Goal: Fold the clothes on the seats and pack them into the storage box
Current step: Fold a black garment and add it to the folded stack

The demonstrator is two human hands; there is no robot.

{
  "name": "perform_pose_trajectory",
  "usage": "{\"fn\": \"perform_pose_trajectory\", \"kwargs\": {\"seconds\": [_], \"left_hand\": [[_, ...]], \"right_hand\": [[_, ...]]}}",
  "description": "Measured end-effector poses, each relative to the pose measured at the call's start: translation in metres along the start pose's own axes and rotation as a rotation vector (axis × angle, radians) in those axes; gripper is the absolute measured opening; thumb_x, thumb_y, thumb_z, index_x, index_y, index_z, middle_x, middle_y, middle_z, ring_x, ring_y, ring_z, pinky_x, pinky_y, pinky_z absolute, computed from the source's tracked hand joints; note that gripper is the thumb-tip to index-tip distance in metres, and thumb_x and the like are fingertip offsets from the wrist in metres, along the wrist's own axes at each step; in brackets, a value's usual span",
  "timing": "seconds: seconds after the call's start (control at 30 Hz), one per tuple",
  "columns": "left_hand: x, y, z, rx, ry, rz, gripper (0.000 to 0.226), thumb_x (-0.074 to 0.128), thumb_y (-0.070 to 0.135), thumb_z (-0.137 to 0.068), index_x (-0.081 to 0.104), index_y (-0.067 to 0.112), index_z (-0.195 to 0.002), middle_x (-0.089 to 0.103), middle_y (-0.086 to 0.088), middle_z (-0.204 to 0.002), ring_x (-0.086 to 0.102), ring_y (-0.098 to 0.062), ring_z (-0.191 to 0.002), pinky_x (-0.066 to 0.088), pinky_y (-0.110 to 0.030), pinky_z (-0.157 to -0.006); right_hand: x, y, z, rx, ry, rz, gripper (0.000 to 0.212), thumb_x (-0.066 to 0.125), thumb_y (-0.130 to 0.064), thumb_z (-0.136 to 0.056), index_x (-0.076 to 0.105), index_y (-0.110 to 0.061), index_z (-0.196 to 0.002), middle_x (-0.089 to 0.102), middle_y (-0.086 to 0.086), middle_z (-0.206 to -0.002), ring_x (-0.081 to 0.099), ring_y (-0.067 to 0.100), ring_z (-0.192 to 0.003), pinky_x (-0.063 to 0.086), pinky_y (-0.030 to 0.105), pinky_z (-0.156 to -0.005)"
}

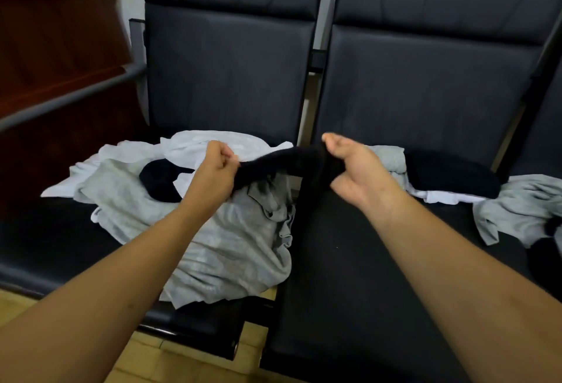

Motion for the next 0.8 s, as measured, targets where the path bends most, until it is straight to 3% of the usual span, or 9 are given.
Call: {"fn": "perform_pose_trajectory", "kwargs": {"seconds": [0.07,0.17,0.27,0.37,0.47,0.53,0.67,0.73,0.8], "left_hand": [[0.011,-0.006,0.004,0.078,-0.224,-0.059,0.059,0.07,0.025,-0.091,0.037,0.021,-0.14,0.052,0.006,-0.114,0.052,0.0,-0.097,0.04,-0.006,-0.077],[0.032,-0.01,0.008,0.201,-0.409,-0.26,0.113,0.088,0.032,-0.071,0.014,0.029,-0.156,0.033,0.015,-0.148,0.031,-0.002,-0.135,0.029,-0.02,-0.109],[0.036,0.0,0.001,0.247,-0.302,-0.277,0.081,0.078,0.024,-0.078,0.038,0.036,-0.147,0.054,0.011,-0.127,0.052,-0.011,-0.122,0.04,-0.019,-0.1],[0.019,0.015,-0.003,0.271,-0.186,-0.311,0.05,0.05,-0.01,-0.079,0.068,0.029,-0.104,0.062,0.011,-0.091,0.061,-0.012,-0.089,0.042,-0.008,-0.074],[-0.001,0.022,0.0,0.227,-0.259,-0.262,0.045,0.043,-0.015,-0.073,0.067,0.023,-0.082,0.066,-0.001,-0.093,0.062,-0.026,-0.093,0.051,-0.033,-0.083],[-0.014,0.028,0.005,0.201,-0.31,-0.215,0.036,0.042,-0.001,-0.07,0.067,0.024,-0.079,0.066,0.002,-0.091,0.063,-0.023,-0.094,0.051,-0.04,-0.087],[-0.032,0.032,0.019,0.153,-0.455,-0.297,0.049,0.036,-0.002,-0.075,0.071,0.024,-0.098,0.069,-0.002,-0.098,0.066,-0.032,-0.098,0.053,-0.058,-0.091],[-0.034,0.03,0.025,0.082,-0.509,-0.215,0.045,0.036,-0.011,-0.088,0.072,0.017,-0.092,0.068,-0.009,-0.098,0.067,-0.023,-0.09,0.054,-0.05,-0.086],[-0.037,0.033,0.032,0.028,-0.501,-0.11,0.021,0.044,0.0,-0.093,0.065,0.0,-0.089,0.064,-0.017,-0.091,0.059,-0.022,-0.085,0.05,-0.044,-0.087]], "right_hand": [[0.017,-0.022,0.013,-0.011,-0.081,-0.145,0.019,0.046,0.001,-0.101,0.061,-0.004,-0.091,0.068,0.007,-0.068,0.07,0.018,-0.065,0.062,0.034,-0.069],[0.039,-0.038,0.039,0.016,-0.246,-0.133,0.016,0.047,-0.003,-0.1,0.062,-0.004,-0.094,0.065,0.01,-0.082,0.069,0.022,-0.076,0.059,0.035,-0.08],[0.053,-0.042,0.063,0.082,-0.39,-0.077,0.017,0.046,-0.004,-0.098,0.062,-0.005,-0.091,0.062,0.01,-0.083,0.067,0.022,-0.074,0.06,0.035,-0.076],[0.047,-0.039,0.069,0.173,-0.305,0.082,0.017,0.051,-0.005,-0.093,0.065,-0.009,-0.083,0.065,0.007,-0.077,0.068,0.02,-0.066,0.061,0.031,-0.065],[0.016,-0.019,0.062,0.267,-0.129,0.512,0.013,0.062,-0.007,-0.089,0.07,-0.01,-0.08,0.07,0.007,-0.078,0.068,0.018,-0.065,0.058,0.03,-0.068],[0.003,0.004,0.058,0.297,-0.138,0.829,0.004,0.065,-0.012,-0.092,0.067,-0.01,-0.094,0.064,0.008,-0.08,0.062,0.016,-0.068,0.053,0.032,-0.07],[0.015,0.048,0.045,0.181,-0.185,0.993,0.043,0.068,-0.038,-0.092,0.054,-0.028,-0.132,0.067,0.005,-0.1,0.066,0.017,-0.08,0.056,0.033,-0.075],[0.033,0.068,0.036,0.157,-0.24,0.935,0.059,0.071,-0.04,-0.089,0.046,-0.037,-0.142,0.061,0.005,-0.126,0.066,0.018,-0.084,0.06,0.033,-0.074],[0.05,0.087,0.03,0.177,-0.29,0.891,0.057,0.073,-0.035,-0.089,0.048,-0.03,-0.141,0.058,0.005,-0.13,0.065,0.021,-0.08,0.06,0.032,-0.067]]}}
Point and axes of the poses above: each hand's wrist, its own z-axis away from the middle knuckle, its own x-axis out of the palm, y = z × x, the point moved 6 cm from there along -z, towards the middle knuckle
